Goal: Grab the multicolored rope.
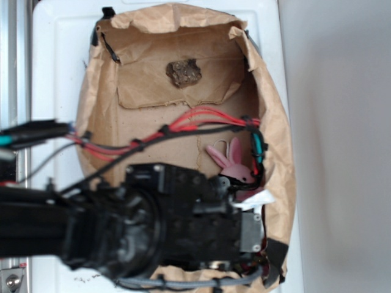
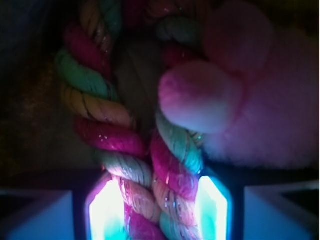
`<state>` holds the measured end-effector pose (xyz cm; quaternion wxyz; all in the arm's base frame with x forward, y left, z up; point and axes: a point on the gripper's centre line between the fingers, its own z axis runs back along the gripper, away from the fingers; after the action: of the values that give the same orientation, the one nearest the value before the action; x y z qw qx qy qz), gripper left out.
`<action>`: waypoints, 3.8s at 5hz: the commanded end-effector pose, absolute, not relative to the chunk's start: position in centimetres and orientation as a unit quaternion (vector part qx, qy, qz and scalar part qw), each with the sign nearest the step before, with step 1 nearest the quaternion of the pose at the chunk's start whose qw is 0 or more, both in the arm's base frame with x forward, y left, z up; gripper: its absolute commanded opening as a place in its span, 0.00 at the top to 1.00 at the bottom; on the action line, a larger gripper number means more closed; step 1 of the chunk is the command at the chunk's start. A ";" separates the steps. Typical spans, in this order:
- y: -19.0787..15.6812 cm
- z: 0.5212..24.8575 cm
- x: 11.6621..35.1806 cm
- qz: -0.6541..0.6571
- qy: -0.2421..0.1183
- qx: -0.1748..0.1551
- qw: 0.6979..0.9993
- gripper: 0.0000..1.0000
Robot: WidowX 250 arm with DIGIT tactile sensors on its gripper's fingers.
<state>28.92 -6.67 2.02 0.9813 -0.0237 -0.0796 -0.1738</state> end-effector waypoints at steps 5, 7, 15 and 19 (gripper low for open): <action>-1.8 12.3 29.8 0.004 -0.139 0.010 0.990 1.00; -4.4 7.9 29.5 -0.067 -0.115 0.004 0.991 0.00; -8.6 0.7 29.4 -0.131 -0.057 -0.013 0.990 1.00; -5.0 4.7 29.1 -0.078 -0.116 -0.017 0.990 1.00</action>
<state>29.34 -4.99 3.08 0.9913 -0.0151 -0.0957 -0.0890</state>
